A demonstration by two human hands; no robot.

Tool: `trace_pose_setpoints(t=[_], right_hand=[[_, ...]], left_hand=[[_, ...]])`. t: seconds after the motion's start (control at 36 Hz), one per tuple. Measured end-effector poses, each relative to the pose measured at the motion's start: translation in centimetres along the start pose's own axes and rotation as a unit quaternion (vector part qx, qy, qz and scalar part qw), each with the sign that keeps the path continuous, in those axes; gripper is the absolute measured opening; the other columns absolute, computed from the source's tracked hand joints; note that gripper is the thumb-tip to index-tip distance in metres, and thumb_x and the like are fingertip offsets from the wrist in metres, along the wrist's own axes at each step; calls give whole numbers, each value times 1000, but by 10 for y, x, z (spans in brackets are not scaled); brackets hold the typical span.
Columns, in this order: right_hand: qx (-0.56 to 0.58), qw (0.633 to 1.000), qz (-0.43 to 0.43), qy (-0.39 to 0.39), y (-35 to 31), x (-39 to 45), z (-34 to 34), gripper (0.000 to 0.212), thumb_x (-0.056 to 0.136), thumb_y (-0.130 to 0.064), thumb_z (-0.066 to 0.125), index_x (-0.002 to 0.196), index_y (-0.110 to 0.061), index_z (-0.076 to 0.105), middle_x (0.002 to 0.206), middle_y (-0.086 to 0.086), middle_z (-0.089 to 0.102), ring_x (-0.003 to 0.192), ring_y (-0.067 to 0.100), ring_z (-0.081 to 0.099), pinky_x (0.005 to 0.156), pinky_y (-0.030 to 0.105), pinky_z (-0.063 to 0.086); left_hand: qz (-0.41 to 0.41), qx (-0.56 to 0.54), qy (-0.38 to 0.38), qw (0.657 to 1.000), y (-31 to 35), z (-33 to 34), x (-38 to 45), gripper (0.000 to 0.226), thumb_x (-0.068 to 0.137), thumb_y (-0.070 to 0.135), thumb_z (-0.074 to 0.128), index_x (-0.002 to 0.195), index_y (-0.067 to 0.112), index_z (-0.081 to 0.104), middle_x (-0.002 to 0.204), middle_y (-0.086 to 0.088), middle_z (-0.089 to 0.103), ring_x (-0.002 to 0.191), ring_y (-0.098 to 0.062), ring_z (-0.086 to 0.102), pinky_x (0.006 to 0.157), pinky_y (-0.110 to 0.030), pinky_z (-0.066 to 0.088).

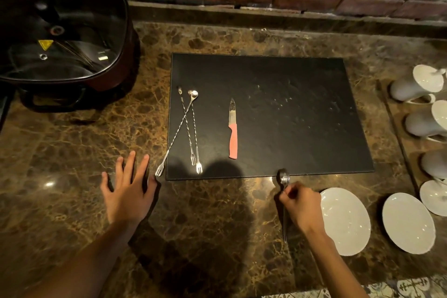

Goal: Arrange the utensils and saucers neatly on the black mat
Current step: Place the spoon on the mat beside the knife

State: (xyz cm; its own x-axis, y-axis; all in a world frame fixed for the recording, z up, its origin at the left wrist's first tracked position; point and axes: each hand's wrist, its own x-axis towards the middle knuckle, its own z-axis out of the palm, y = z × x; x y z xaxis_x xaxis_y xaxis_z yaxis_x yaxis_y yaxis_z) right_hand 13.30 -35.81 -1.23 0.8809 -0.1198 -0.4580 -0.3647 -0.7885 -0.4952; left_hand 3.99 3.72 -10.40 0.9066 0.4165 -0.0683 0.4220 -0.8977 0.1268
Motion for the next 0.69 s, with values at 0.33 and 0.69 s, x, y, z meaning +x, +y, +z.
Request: trace_pose_setpoints(t=[0.33, 0.69], right_hand=[[-11, 999, -39, 19, -85, 124, -31, 10, 79, -7, 67, 69, -7, 70, 66, 11, 68, 61, 16, 62, 57, 24, 46], [-82, 995, -49, 24, -116, 167, -23, 18, 77, -7, 65, 61, -1, 68, 64, 20, 68, 63, 26, 69, 60, 38, 59]], left_hand=[[2, 20, 14, 1000, -10, 16, 2, 62, 96, 57, 28, 156, 40, 33, 170, 7, 20, 156, -23, 21, 120, -59, 12], [3, 11, 10, 1000, -4, 11, 0, 62, 97, 54, 30, 156, 37, 35, 170, 4, 22, 157, -25, 20, 120, -58, 10]])
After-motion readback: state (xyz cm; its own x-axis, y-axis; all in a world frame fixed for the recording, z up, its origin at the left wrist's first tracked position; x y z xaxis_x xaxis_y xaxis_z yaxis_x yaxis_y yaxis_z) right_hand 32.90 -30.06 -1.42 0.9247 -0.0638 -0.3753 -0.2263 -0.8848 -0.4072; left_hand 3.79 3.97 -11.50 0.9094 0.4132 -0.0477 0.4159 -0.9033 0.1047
